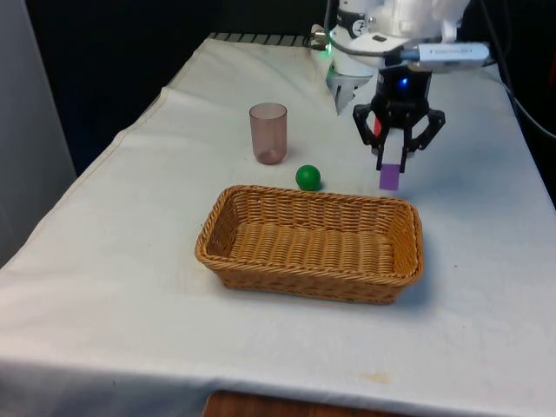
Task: Pick up the triangular block and place it into the basket.
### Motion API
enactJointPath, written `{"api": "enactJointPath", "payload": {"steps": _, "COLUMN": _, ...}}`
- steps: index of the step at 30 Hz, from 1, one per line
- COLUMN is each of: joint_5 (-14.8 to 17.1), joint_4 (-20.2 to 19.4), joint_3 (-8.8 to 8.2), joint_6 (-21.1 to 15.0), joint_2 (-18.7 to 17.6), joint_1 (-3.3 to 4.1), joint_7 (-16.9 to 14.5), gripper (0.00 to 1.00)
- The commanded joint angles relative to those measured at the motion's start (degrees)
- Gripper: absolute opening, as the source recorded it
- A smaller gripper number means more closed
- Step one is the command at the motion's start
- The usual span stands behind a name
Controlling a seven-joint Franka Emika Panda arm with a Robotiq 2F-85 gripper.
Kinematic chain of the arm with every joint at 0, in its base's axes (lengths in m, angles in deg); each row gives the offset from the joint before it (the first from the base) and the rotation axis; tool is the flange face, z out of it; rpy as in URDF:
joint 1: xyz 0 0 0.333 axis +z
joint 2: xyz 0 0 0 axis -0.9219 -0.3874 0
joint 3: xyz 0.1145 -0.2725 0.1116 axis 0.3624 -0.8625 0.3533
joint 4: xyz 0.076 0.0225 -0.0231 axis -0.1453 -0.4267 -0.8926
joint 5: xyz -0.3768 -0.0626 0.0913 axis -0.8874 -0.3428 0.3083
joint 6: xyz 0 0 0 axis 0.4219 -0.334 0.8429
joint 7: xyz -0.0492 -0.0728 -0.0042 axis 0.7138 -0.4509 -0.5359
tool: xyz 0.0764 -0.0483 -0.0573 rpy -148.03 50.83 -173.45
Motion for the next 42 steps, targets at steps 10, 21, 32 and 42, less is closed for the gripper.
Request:
{"api": "enactJointPath", "payload": {"steps": 10, "joint_5": -0.06, "joint_4": 2.64, "joint_3": -0.4, "joint_6": 5.1, "joint_2": 2.69, "joint_1": -0.11, "joint_7": 0.17, "gripper": 0.33}}
{"api": "enactJointPath", "payload": {"steps": 21, "joint_5": 0.0, "joint_4": 5.96, "joint_3": -0.92, "joint_6": 7.91, "joint_2": 2.98, "joint_1": -0.23, "joint_7": 0.0, "gripper": 0.33}}
{"api": "enactJointPath", "payload": {"steps": 32, "joint_5": 0.23, "joint_4": 11.97, "joint_3": -2.41, "joint_6": 11.12, "joint_2": 0.86, "joint_1": -0.57, "joint_7": -1.26, "gripper": 0.33}}
{"api": "enactJointPath", "payload": {"steps": 42, "joint_5": 0.63, "joint_4": 17.76, "joint_3": -3.55, "joint_6": 11.86, "joint_2": -2.75, "joint_1": -1.15, "joint_7": -2.58, "gripper": 0.33}}
